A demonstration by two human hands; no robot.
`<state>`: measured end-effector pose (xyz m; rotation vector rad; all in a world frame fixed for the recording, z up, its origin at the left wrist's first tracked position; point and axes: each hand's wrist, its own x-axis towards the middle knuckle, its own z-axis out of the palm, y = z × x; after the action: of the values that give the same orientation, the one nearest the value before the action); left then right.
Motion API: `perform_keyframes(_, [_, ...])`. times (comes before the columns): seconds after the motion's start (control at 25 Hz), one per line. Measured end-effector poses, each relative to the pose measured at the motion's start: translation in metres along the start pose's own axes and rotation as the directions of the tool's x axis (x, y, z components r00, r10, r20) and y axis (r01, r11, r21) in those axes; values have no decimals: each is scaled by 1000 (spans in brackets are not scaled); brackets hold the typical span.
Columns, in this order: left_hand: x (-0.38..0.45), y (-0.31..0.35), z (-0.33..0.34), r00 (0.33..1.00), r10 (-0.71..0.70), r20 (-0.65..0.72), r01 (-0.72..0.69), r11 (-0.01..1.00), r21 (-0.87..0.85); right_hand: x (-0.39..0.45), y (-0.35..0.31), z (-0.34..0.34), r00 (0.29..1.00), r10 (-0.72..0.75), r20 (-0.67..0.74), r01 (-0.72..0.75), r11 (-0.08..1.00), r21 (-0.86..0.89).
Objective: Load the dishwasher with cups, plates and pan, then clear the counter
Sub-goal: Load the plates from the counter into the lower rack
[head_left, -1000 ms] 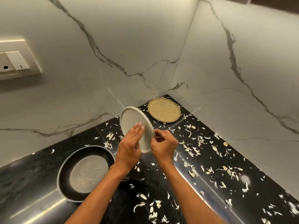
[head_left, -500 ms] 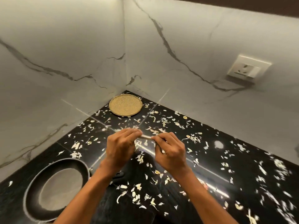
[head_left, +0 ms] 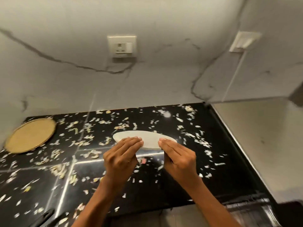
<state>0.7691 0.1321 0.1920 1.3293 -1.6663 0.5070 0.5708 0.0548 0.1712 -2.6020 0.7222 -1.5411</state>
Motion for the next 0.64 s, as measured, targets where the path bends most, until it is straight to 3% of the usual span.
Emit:
perform_keyframes(0.12, [13, 61, 56, 997, 79, 15, -75, 983, -168, -40, 31, -69, 996, 69, -65, -76, 990, -121])
perform_keyframes(0.32, [16, 176, 141, 989, 121, 82, -78, 910, -408, -116, 70, -190, 977, 149, -155, -190, 933, -304])
perform_keyframes(0.64, [6, 336, 244, 958, 262, 118, -114, 723, -681, -227, 91, -330, 905, 320, -280, -424, 729, -537])
